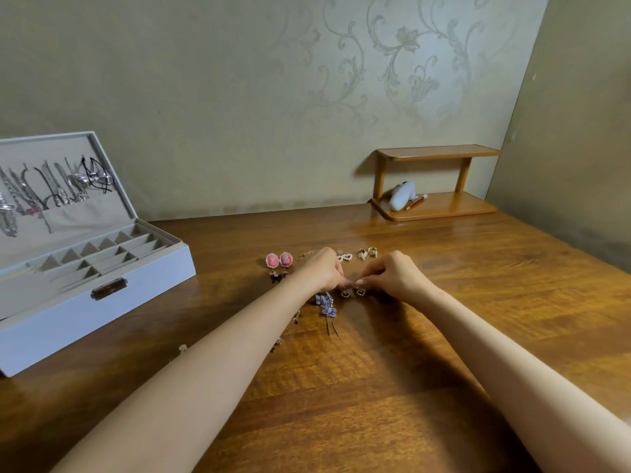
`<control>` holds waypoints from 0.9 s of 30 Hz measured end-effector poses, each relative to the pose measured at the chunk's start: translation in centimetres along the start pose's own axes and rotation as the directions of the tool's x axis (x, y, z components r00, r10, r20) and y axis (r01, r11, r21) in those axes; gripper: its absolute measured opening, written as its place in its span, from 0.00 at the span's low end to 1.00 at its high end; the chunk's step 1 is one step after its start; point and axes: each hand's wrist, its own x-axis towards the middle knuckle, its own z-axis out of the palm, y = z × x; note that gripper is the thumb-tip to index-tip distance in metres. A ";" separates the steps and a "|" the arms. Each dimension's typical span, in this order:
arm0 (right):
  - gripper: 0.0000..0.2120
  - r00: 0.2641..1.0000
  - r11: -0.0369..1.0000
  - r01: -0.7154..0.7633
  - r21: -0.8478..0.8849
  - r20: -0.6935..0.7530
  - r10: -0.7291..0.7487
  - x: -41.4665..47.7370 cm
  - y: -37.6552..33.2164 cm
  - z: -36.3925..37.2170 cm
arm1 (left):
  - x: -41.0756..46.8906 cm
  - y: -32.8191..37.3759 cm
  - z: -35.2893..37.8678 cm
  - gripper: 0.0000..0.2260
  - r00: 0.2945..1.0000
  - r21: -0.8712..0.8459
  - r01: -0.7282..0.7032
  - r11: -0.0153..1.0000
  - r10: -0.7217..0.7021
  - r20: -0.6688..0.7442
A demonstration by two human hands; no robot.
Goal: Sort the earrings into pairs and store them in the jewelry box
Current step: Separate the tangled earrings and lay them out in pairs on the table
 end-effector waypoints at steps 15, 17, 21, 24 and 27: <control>0.08 0.992 0.997 -0.080 -0.012 -0.104 0.078 3.3 0.0 1.6 | 4.0 -0.8 0.4 0.13 0.967 -0.077 0.086 0.993 -0.101 -0.235; 0.09 0.992 0.996 -0.084 0.000 -0.095 0.084 3.4 -0.2 1.7 | 4.4 -0.7 0.5 0.13 0.965 -0.096 0.094 0.991 -0.114 -0.237; 0.09 0.992 0.996 -0.092 0.005 -0.091 0.092 3.6 -0.3 1.7 | 4.6 -0.7 0.7 0.14 0.957 -0.066 0.110 0.992 -0.123 -0.261; 0.09 0.990 0.995 -0.101 0.004 -0.095 0.101 3.7 -0.2 1.7 | 4.6 -0.9 0.8 0.15 0.950 -0.028 0.139 0.990 -0.142 -0.277; 0.10 0.989 0.995 -0.103 0.011 -0.102 0.103 3.7 -0.2 1.7 | 4.5 -1.0 0.7 0.16 0.949 -0.014 0.160 0.987 -0.158 -0.274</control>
